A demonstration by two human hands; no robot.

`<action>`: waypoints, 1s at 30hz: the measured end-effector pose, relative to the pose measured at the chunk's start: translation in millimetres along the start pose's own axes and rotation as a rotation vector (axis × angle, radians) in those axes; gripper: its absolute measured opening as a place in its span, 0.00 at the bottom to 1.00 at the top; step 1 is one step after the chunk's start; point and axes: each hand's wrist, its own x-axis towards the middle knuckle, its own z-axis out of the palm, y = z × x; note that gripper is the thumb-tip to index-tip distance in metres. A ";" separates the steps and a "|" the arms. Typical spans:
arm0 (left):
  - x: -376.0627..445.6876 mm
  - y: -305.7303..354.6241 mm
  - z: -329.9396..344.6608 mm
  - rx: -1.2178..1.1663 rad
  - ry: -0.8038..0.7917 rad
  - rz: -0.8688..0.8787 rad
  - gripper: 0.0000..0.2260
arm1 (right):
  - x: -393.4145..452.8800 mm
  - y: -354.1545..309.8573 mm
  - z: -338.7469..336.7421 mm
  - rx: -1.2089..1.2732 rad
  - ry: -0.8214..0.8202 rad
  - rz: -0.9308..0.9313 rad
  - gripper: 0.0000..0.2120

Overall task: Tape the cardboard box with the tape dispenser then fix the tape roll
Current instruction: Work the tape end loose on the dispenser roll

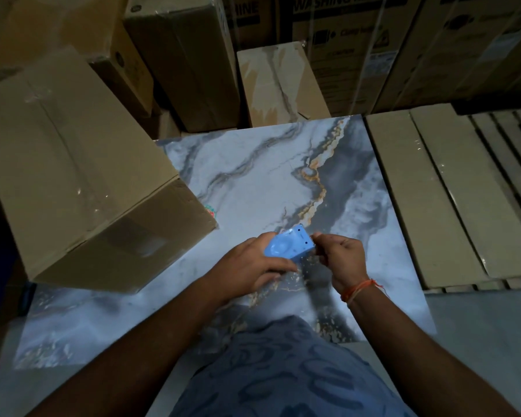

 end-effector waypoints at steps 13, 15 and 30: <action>-10.4 14.5 -19.0 0.049 -0.006 -0.033 0.14 | 9.8 7.0 -4.8 0.085 -0.040 0.070 0.09; -13.2 15.6 -18.9 0.051 -0.015 -0.044 0.14 | 9.4 7.7 -6.1 0.092 -0.055 0.064 0.09; -25.6 5.1 -9.8 0.158 -0.281 -0.163 0.17 | 25.5 -15.7 -31.7 0.048 -0.114 -0.037 0.10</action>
